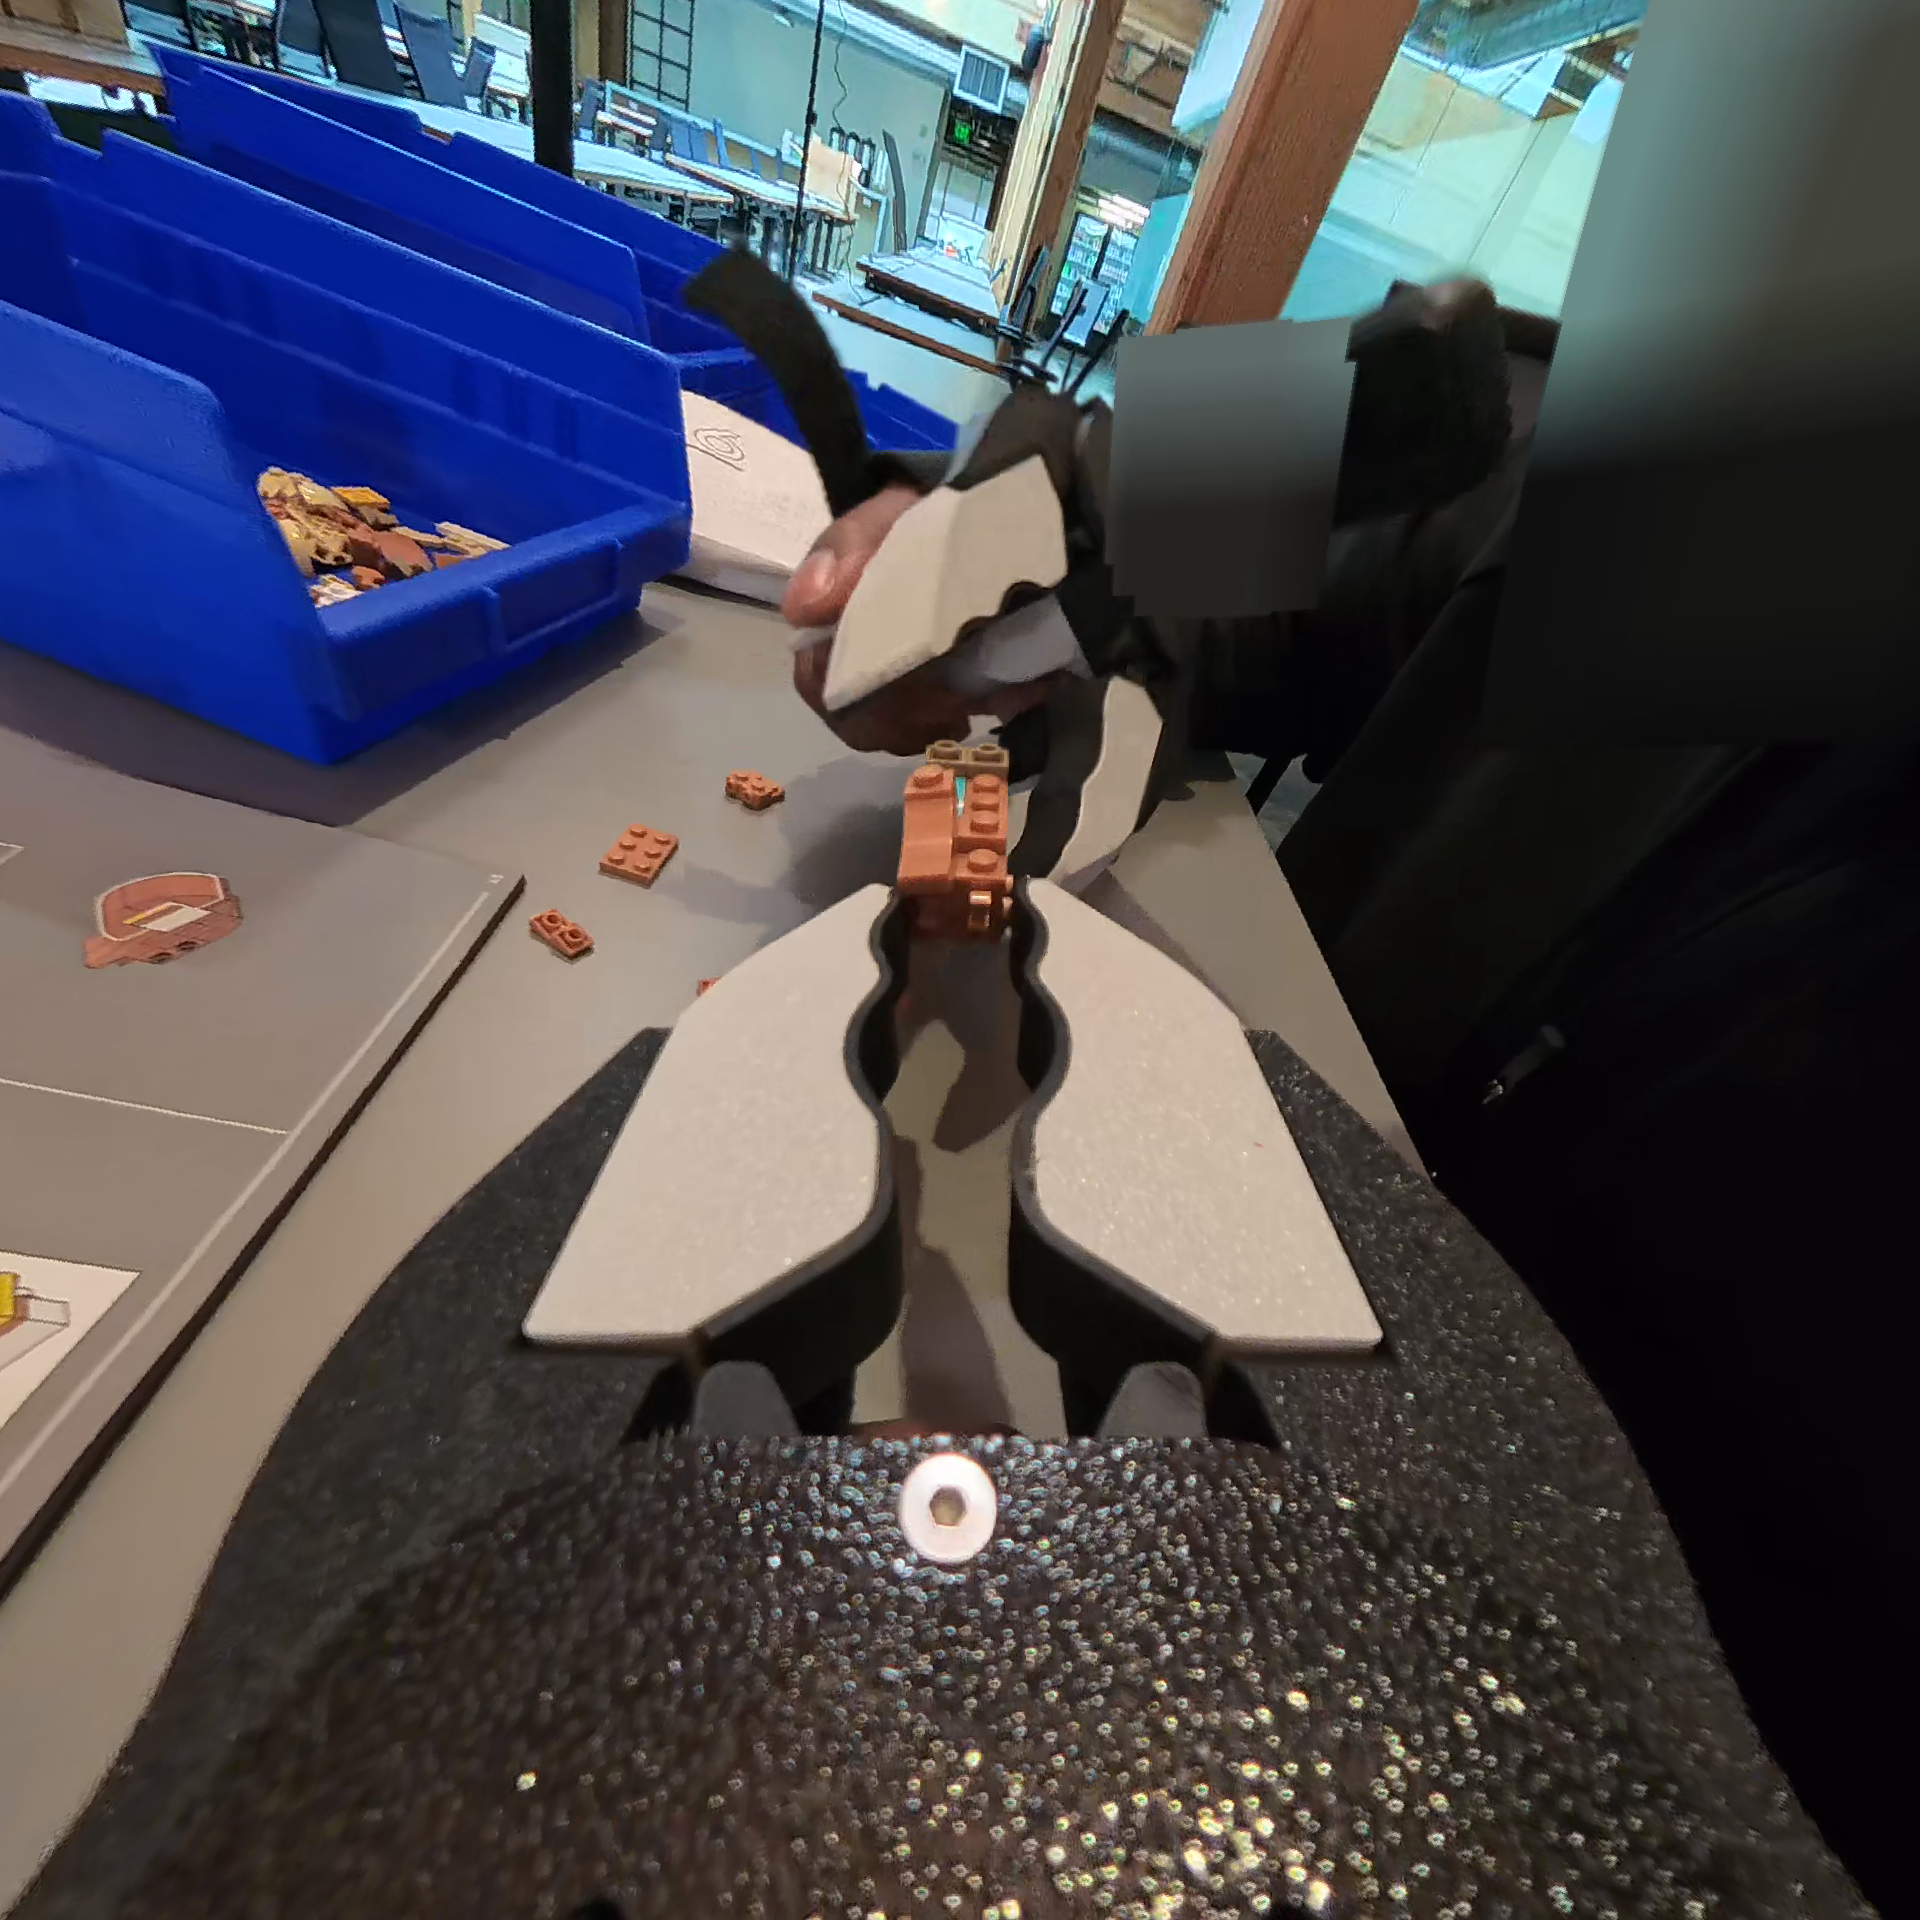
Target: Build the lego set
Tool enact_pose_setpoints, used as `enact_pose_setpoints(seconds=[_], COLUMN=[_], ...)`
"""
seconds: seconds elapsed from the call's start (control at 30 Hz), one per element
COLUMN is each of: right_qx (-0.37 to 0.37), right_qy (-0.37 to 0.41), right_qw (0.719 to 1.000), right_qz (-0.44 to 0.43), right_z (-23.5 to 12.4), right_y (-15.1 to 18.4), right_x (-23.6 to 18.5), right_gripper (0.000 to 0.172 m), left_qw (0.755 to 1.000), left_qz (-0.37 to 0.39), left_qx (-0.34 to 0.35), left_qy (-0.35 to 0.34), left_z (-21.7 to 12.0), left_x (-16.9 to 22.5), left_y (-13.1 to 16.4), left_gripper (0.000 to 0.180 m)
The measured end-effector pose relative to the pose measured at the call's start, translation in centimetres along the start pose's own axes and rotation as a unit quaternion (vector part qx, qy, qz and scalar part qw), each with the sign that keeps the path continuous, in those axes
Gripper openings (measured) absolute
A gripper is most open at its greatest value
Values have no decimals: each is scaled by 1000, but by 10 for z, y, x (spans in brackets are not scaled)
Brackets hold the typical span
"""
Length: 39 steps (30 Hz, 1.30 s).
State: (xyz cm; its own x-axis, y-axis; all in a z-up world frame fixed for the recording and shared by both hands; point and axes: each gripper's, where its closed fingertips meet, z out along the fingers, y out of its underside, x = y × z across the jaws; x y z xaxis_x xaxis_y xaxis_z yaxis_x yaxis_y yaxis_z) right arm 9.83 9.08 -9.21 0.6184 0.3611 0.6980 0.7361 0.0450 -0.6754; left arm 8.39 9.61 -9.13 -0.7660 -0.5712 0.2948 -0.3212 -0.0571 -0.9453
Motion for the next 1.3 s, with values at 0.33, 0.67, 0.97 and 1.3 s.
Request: enact_pose_setpoints(seconds=[0.33,0.67,0.97,1.3], right_qx=[46,45,41,39], right_qy=[57,36,34,42], right_qw=[992,988,986,984], right_qz=[-106,-143,-160,-166], right_z=[4,7,9,8], right_y=[-17,-16,-16,-18], right_x=[3,-9,-14,-11], right_gripper=[64,51,50,27], left_qw=[1000,999,998,995], left_qz=[-2,-22,-33,-65], left_qx=[-15,-18,-38,-37], left_qy=[20,40,48,63], left_z=[4,7,10,13], left_x=[7,13,16,19], left_y=[5,6,12,13], left_gripper=[18,18,18,17])
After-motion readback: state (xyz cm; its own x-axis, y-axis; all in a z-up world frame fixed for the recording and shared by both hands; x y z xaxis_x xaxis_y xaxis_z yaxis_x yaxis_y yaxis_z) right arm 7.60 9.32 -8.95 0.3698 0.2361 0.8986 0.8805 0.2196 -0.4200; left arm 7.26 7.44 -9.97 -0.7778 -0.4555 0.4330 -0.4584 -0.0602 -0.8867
